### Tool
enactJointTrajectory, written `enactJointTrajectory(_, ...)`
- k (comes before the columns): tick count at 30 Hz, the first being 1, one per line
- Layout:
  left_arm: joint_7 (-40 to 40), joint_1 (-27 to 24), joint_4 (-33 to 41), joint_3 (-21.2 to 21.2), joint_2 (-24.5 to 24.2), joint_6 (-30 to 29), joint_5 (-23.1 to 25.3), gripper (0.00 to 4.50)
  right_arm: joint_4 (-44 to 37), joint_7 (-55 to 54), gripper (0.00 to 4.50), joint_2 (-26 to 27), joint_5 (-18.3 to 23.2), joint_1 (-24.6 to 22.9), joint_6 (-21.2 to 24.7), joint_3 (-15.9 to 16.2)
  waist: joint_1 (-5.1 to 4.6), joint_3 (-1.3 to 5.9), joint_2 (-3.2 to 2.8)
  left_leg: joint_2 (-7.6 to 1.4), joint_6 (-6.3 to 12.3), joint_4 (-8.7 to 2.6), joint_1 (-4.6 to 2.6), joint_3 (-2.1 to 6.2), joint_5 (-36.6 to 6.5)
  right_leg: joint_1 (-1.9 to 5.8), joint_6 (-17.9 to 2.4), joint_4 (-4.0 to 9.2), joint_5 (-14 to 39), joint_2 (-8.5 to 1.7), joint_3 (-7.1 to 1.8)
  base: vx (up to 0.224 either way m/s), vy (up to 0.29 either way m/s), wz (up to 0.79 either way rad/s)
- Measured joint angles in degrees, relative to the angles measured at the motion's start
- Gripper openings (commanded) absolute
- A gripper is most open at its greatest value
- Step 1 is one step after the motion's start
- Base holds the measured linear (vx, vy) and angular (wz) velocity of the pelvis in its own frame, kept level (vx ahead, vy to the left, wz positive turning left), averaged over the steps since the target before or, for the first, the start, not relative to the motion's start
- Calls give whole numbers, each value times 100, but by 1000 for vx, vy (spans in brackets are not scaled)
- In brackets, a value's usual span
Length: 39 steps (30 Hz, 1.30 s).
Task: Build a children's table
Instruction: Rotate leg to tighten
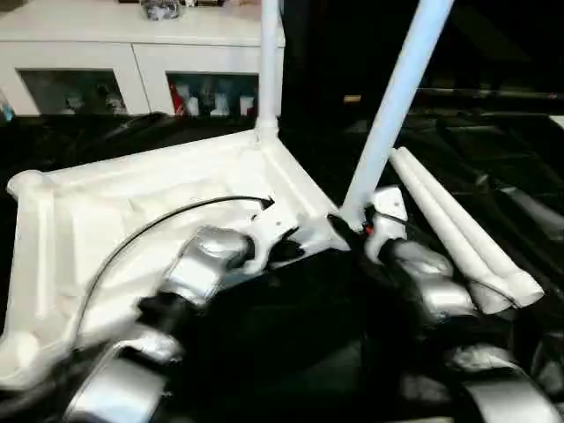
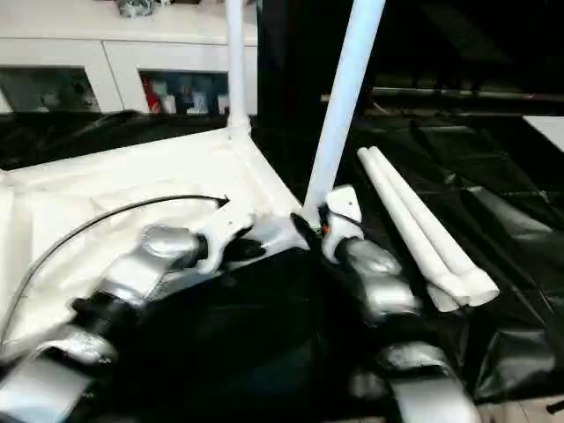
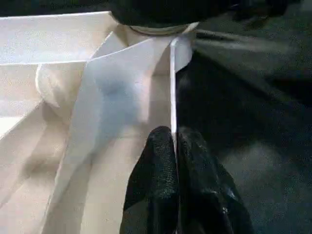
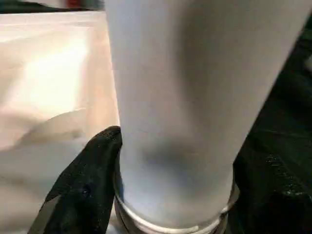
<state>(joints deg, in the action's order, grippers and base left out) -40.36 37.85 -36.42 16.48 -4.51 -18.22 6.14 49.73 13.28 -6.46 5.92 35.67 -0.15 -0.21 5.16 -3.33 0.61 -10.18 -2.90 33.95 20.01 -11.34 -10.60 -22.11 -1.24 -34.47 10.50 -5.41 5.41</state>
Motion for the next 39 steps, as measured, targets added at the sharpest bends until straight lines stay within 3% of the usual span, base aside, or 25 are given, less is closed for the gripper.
enactJointTrajectory(11,-34,-79,145,6,-253,131,22,0,81,617,430,-45,60,-62,-108,-33,-43,-1,2,-3,5,-34,10,5,3,-19,7,6,-5,4,12,0,0,0)
enactJointTrajectory(18,-567,-108,165,-48,-777,632,-33,0,-893,2363,430,-840,247,-473,86,242,-5,-1,4,-12,8,-31,94,6,7,-99,45,-33,-43,8,12,0,0,0)
enactJointTrajectory(23,-1276,-128,146,-90,-1227,962,-226,0,-1660,3743,430,-1539,378,-818,260,520,5,-9,17,-21,37,-11,110,6,25,-120,29,-45,-38,13,12,0,0,0)
enactJointTrajectory(29,-2248,-272,462,-66,-1549,966,-481,0,-1710,4104,430,-1633,319,-829,190,644,73,-45,77,-21,38,-4,131,0,23,-137,23,-44,-33,11,10,0,0,0)
enactJointTrajectory(35,-2628,-428,804,54,-1659,865,-606,0,-1707,4334,430,-1625,310,-660,192,756,179,-49,83,-23,23,-2,130,-6,17,-133,23,-51,-33,8,6,0,0,0)
enactJointTrajectory(39,-2749,-447,821,79,-1685,846,-636,0,-1683,4502,430,-1616,292,-660,191,851,190,-49,85,-22,23,6,131,-8,17,-130,23,-54,-33,7,4,0,0,0)
